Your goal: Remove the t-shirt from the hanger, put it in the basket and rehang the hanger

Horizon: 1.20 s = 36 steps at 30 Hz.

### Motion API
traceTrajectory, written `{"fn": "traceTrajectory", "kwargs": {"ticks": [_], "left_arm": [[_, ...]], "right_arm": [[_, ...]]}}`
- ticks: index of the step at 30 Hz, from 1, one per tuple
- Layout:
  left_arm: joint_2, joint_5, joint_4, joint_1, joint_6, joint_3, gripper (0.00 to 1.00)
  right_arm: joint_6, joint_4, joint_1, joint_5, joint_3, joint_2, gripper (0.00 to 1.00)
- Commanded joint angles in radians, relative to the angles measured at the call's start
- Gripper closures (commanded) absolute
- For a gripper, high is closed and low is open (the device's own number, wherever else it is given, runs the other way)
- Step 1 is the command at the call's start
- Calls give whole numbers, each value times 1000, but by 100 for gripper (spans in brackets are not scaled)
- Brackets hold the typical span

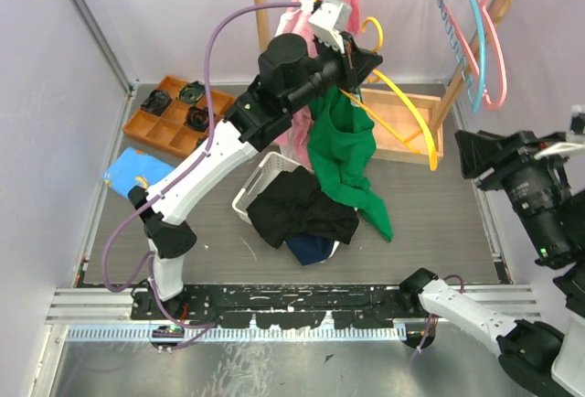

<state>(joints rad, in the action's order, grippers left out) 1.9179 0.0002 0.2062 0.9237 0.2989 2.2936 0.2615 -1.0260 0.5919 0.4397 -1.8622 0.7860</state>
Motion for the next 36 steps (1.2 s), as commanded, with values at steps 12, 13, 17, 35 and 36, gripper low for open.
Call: {"fn": "traceTrajectory", "kwargs": {"ticks": [12,13,17,35,36], "left_arm": [[18,-3,56,58,-207,13,100],[17,-2,57,57,-210,12,100],[5,7,54,57,-210,9,100],[-94,118,-61,67,-159,-114,100],[-99,118,-62,66,-159,-116,100]], "right_arm": [[-54,-81,2,-211,-176,277,50],[-54,-83,2,-209,-172,281,50],[-56,-89,1,-208,-149,297,49],[-45,-75,2,-193,-81,312,49],[-40,-74,2,-192,-74,310,49]]}}
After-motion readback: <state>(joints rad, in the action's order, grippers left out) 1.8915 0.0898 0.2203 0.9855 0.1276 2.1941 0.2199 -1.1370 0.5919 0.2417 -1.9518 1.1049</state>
